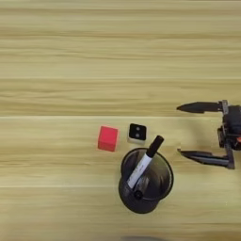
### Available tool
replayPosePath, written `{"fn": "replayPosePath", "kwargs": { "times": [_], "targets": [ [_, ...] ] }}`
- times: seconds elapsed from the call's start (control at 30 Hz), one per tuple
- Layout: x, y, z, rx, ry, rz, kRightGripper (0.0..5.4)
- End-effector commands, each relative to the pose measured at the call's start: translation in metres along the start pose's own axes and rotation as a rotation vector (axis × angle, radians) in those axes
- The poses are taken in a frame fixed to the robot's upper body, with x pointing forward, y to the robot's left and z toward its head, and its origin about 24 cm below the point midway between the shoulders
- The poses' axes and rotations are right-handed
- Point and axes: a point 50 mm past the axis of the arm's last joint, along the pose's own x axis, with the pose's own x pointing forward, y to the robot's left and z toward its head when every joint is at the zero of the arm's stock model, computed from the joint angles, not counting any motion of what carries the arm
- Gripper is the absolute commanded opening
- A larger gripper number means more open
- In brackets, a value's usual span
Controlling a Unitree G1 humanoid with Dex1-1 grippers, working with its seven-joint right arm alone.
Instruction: Move the objects on the table
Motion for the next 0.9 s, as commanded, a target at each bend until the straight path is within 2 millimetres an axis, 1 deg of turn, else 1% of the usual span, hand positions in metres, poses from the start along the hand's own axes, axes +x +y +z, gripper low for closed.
{"fn": "replayPosePath", "kwargs": {
  "times": [0.03,0.2,0.5,0.9],
  "targets": [
    [-0.016,-0.005,0.019,-0.095,0.079,0.014,5.38],
    [-0.020,0.003,0.015,-0.072,0.122,0.052,5.38],
    [-0.012,0.014,0.009,-0.072,0.150,0.101,5.38],
    [0.007,0.029,-0.003,-0.054,0.139,0.196,5.38]
  ]
}}
